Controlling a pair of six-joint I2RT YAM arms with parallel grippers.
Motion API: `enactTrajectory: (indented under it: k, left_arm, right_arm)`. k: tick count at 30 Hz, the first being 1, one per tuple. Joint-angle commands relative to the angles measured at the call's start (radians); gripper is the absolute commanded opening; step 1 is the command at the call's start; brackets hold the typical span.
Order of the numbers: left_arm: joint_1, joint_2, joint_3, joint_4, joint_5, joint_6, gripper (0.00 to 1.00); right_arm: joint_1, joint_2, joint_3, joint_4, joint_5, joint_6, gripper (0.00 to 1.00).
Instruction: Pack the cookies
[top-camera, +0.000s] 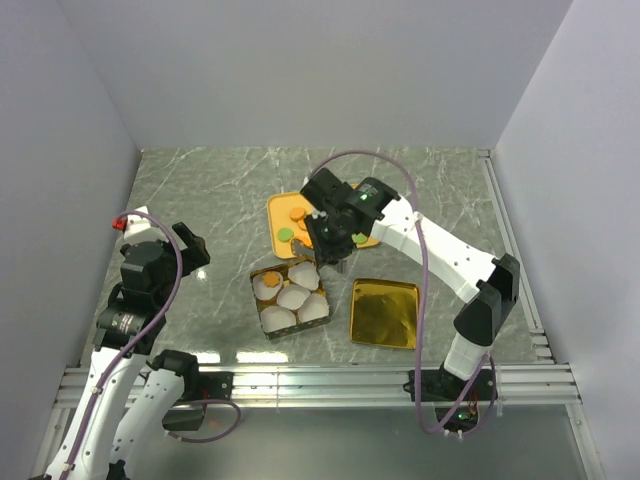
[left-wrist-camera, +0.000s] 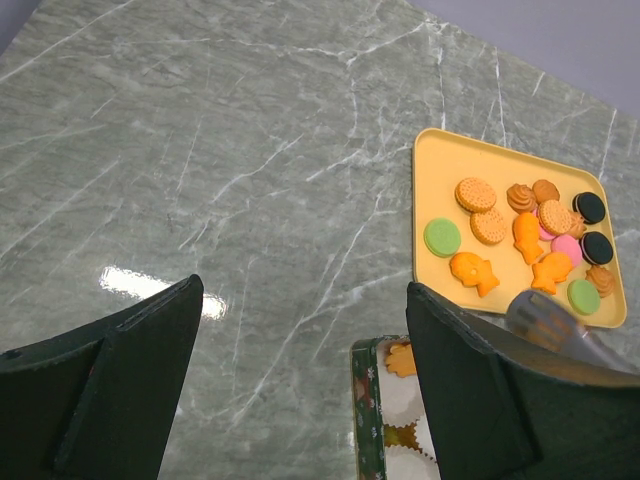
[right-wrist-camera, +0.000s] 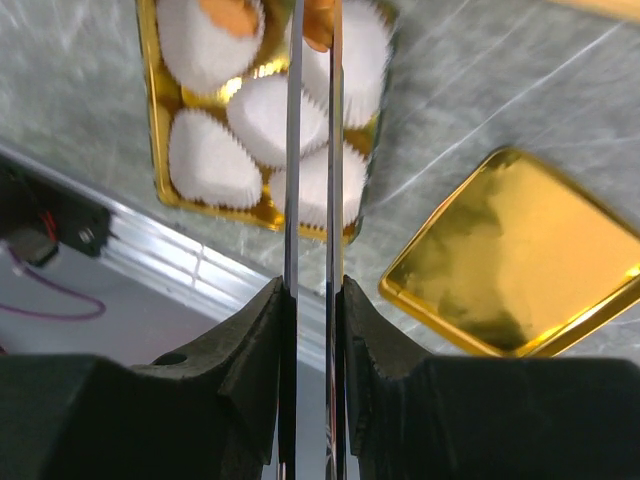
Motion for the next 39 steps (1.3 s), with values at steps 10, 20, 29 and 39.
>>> enactTrajectory:
  k: [10, 20, 29, 39]
  left_arm:
    - [0.009, 0.005, -0.001, 0.035, 0.012, 0.007, 0.88]
    - [0.01, 0.002, -0.001, 0.032, 0.008, 0.004, 0.88]
    - [0.012, -0.005, 0.0, 0.029, 0.003, 0.002, 0.88]
    - [0.012, -0.005, 0.002, 0.029, 0.0, 0.001, 0.88]
  right_arm:
    - [0.047, -0.089, -0.123, 0.062, -0.002, -0.003, 0.28]
    - [0.048, -0.074, -0.124, 0.056, 0.034, -0.017, 0.37]
    - [0.048, -0.069, -0.115, 0.046, 0.063, -0.018, 0.42]
    - [0.047, -0.066, -0.045, 0.016, 0.089, -0.026, 0.42]
